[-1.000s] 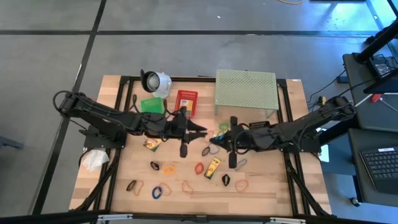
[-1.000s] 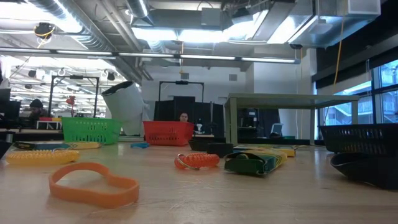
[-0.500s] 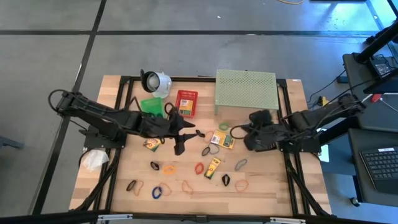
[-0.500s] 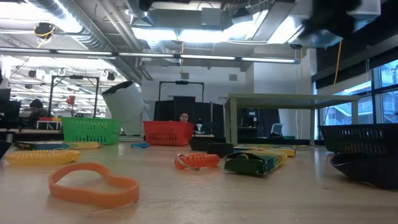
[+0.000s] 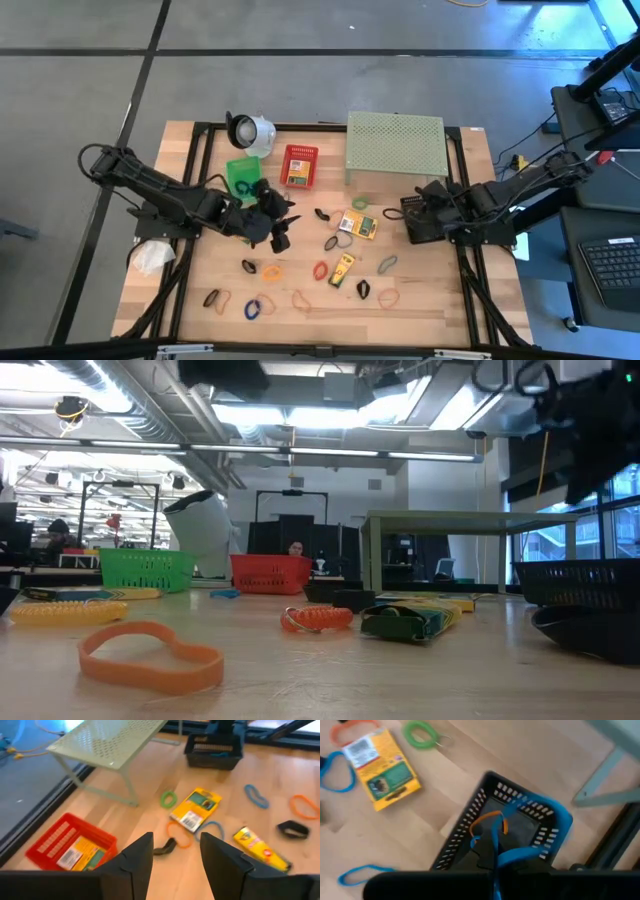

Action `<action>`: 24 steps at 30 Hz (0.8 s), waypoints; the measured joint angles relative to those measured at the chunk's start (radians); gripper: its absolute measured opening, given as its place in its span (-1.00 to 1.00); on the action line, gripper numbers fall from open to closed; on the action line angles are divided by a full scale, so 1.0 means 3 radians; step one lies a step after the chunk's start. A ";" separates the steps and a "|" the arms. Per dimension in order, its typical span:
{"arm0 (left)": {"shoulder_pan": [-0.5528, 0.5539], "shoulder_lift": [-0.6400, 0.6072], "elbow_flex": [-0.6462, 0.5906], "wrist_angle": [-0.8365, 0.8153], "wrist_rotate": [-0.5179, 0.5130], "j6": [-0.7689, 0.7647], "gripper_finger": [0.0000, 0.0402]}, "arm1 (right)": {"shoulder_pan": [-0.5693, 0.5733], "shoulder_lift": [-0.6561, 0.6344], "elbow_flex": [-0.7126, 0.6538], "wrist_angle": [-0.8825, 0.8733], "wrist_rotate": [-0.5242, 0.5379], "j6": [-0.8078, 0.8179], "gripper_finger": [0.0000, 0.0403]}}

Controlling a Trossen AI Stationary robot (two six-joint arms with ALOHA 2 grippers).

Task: Pick & Place Office Desk Supplies
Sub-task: Put the blue rubber band into the black basket

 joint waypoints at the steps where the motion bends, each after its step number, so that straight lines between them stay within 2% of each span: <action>1: -0.0011 -0.0024 -0.0103 0.0042 -0.0053 -0.0042 -0.22 | 0.0000 -0.0063 -0.0086 0.0020 -0.0005 0.0056 -1.00; 5: 0.0024 -0.0172 -0.0644 0.0511 -0.0134 -0.0180 -0.22 | 0.0000 -0.0300 -0.0339 0.0218 -0.0073 0.0173 -1.00; 8: 0.0103 -0.0353 -0.1082 0.1052 -0.0064 -0.0178 -0.22 | 0.0000 -0.0412 -0.0441 0.0380 -0.0127 0.0213 -1.00; 15: 0.0400 -0.0732 -0.1966 0.2600 0.0625 -0.0002 -0.22 | -0.0098 -0.0423 -0.0460 0.0487 -0.0268 0.0201 -1.00; 17: 0.0486 -0.0768 -0.2079 0.2892 0.0865 0.0014 -0.22 | -0.0188 -0.0408 -0.0460 0.0548 -0.0411 0.0192 -1.00; 24: 0.0686 -0.0797 -0.2104 0.3061 0.1324 0.0308 -0.22 | -0.0505 -0.0312 -0.0460 0.0543 -0.0920 0.0203 -1.00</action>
